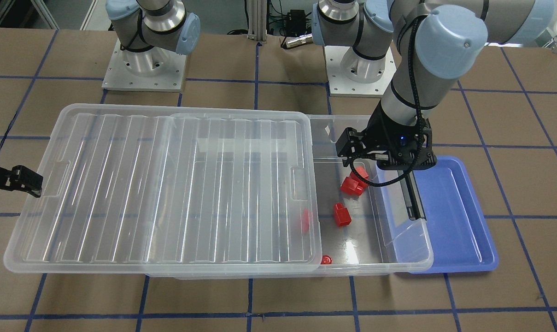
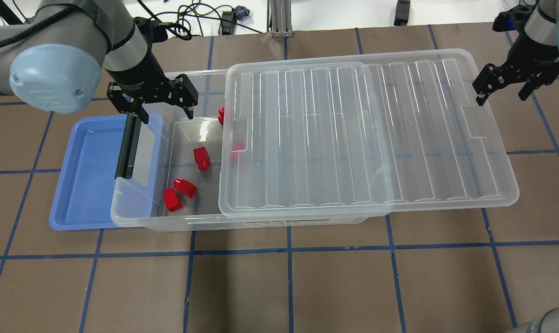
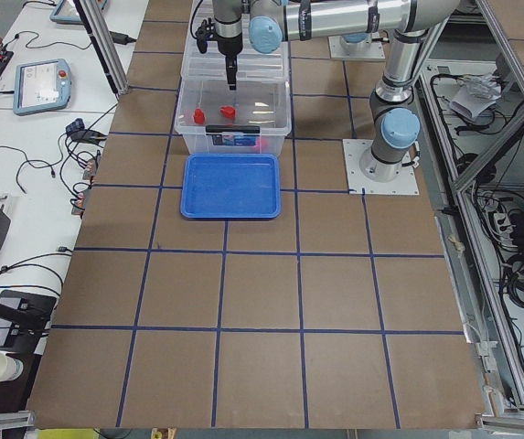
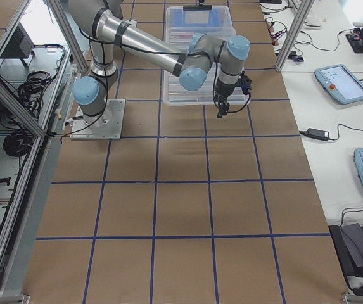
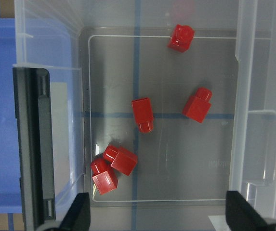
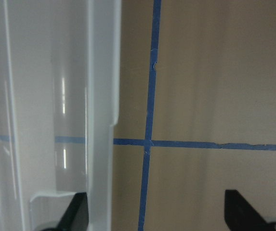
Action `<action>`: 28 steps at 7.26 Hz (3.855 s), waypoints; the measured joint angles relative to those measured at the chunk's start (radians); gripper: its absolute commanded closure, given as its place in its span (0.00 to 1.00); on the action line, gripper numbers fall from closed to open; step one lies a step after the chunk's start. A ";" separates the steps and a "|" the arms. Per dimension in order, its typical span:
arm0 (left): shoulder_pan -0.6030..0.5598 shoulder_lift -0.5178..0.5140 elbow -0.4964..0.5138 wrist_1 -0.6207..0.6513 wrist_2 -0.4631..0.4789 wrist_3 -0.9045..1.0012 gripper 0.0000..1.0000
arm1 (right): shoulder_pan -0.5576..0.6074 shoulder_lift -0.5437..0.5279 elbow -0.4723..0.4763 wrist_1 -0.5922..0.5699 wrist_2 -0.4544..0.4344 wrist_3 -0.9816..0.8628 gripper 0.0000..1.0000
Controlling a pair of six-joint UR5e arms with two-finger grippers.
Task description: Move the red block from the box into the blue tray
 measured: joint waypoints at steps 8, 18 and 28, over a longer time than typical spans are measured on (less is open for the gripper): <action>-0.003 -0.108 -0.113 0.228 -0.005 -0.068 0.00 | -0.006 -0.006 0.002 -0.006 -0.030 -0.019 0.00; 0.000 -0.267 -0.279 0.626 0.011 -0.069 0.31 | -0.002 -0.221 0.019 0.114 -0.025 -0.003 0.00; -0.005 -0.177 -0.158 0.422 0.035 -0.070 0.76 | -0.002 -0.217 0.021 0.151 -0.024 -0.003 0.00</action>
